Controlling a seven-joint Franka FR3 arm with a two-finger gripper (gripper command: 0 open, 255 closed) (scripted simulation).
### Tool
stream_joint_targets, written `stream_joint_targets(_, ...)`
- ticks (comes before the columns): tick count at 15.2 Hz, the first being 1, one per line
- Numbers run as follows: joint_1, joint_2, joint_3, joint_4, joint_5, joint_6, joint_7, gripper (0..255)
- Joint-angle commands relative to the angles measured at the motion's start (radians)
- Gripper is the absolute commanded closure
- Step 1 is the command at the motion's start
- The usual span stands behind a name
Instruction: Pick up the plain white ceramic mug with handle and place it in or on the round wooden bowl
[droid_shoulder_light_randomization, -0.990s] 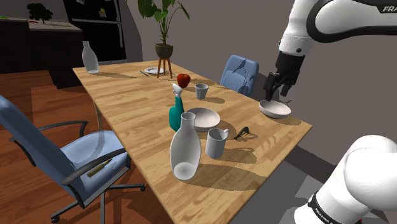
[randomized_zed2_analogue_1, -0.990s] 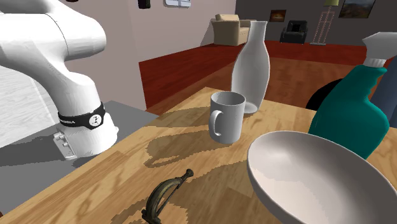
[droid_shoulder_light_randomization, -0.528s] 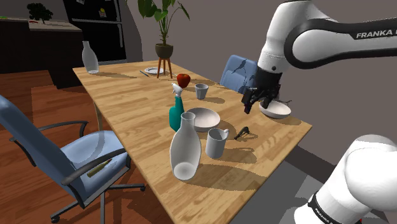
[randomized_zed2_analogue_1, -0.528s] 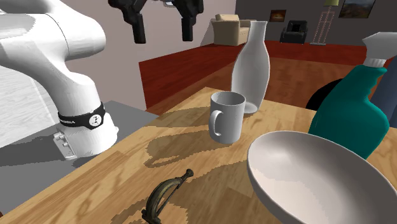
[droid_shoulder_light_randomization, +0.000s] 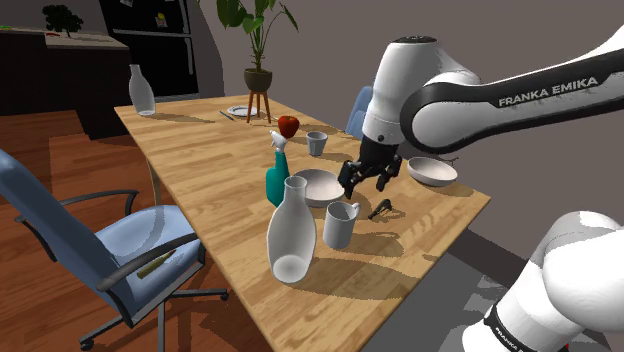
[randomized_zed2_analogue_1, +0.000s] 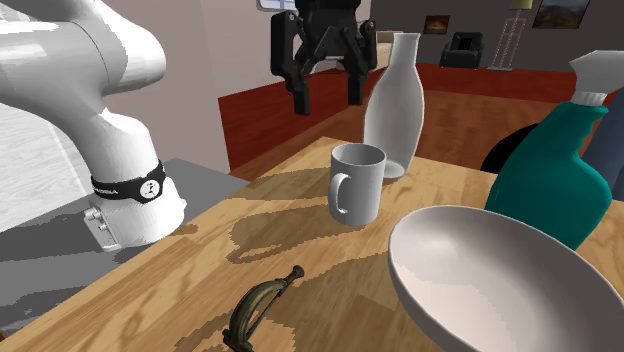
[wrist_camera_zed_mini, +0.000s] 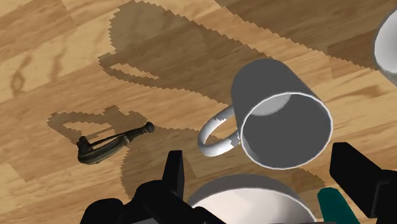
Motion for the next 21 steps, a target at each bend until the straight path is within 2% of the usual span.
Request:
stream_joint_targets(1, -0.003, 0.063, 0.047, 0.014, -0.006, 0.061, 0.072, 0)
stream_joint_targets(6, -0.035, 0.237, 0.152, 0.077, -0.074, 0.189, 0.252, 0)
stream_joint_targets(14, -0.058, 0.318, 0.163, 0.042, -0.124, 0.299, 0.287, 0)
stream_joint_targets(21, -0.058, 0.318, 0.163, 0.042, -0.124, 0.299, 0.287, 0)
